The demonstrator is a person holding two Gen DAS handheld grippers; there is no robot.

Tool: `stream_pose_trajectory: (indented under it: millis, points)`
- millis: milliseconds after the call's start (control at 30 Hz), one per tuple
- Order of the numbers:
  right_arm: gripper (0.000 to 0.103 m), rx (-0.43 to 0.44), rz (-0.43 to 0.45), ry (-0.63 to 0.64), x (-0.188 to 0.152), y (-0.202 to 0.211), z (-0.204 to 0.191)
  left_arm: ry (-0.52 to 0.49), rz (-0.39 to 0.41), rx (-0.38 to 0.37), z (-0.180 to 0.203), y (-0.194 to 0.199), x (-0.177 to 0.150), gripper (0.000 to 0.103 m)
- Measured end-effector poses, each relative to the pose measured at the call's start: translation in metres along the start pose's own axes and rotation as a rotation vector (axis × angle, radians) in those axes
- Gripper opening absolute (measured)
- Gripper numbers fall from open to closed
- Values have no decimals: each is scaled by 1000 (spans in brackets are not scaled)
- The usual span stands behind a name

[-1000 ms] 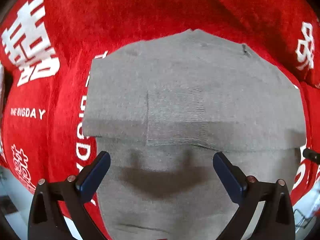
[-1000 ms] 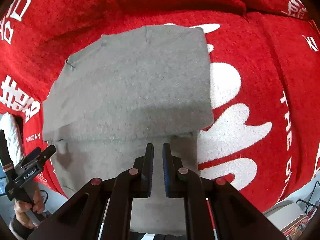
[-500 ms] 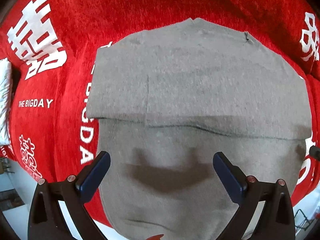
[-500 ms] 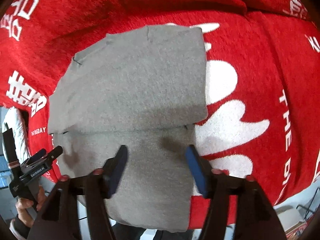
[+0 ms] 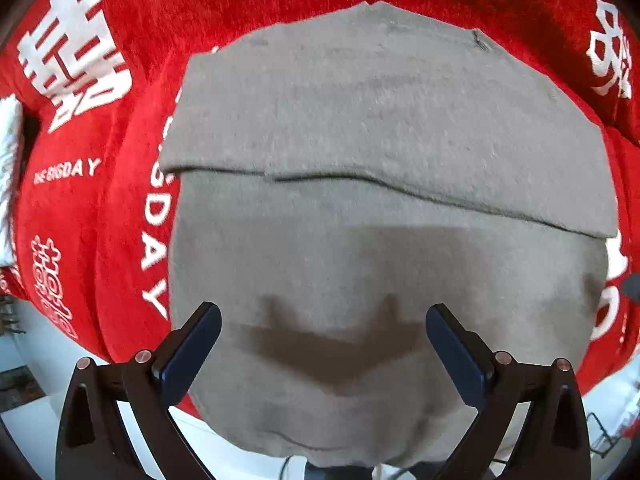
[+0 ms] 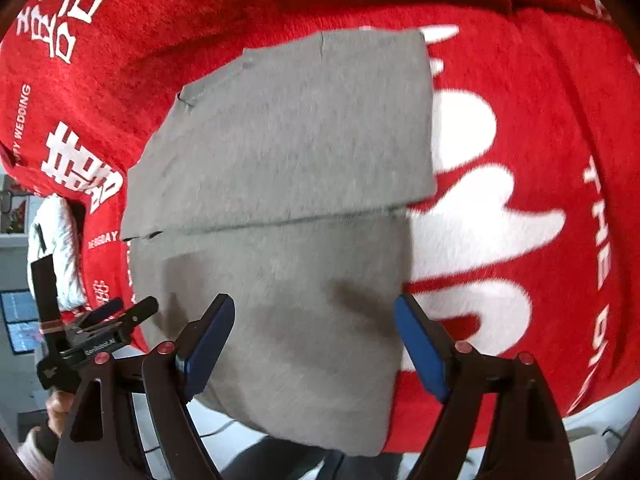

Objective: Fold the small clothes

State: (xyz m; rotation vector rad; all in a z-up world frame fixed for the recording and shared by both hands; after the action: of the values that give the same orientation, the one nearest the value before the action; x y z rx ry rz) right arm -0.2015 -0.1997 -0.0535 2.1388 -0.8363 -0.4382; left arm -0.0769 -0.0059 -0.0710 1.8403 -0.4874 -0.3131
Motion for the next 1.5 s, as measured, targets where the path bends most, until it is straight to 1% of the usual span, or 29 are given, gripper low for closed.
stream_pose_trajectory:
  millis: [67, 200, 367, 533, 667, 800, 967, 1067, 1133, 1200, 1367, 1500]
  points:
    - [84, 16, -4, -37, -8, -3, 3, 1, -6, -9, -1, -2, -5, 103]
    - [84, 11, 0, -86, -25, -7, 7, -9, -19, -24, -4, -9, -14, 103]
    - [84, -20, -12, -103, -47, -14, 5, -39, -9, -24, -7, -14, -25, 103]
    - [84, -2, -5, -131, -60, -20, -2, -50, -6, -39, -15, -15, -39, 103]
    - [84, 8, -13, -142, -75, -24, -2, -49, -6, -56, -31, -18, -53, 103]
    - [84, 28, -59, -145, -104, -32, 3, -33, -19, -80, -53, -29, -70, 103]
    - [84, 36, -147, -163, -151, -49, 21, -34, -68, -97, -78, -55, -105, 103]
    - [84, 6, -190, -160, -177, -62, 38, -26, -108, -125, -86, -71, -127, 103]
    - [84, -4, -206, -171, -189, -69, 49, -20, -132, -144, -86, -80, -136, 103]
    - [84, 4, -211, -182, -196, -75, 59, -15, -157, -168, -82, -89, -145, 103]
    - [84, 33, -229, -163, -202, -95, 73, -37, -194, -224, -61, -104, -160, 103]
    - [85, 54, -238, -166, -204, -110, 76, -47, -217, -237, -47, -117, -170, 103]
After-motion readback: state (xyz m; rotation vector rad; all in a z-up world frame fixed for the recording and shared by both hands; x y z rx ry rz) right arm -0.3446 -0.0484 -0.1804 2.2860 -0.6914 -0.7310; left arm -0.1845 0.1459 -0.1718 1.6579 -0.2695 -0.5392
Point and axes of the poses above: each gripper's, at about its wrist camera, not at the fingertips, and y roughly against the way its jaws point, z to its right, x to its top, the point moved 8 cm from there along -y, roughly the way its jaws point, and after that the axes turned 14 degrees about x, right-handed, at the moved point
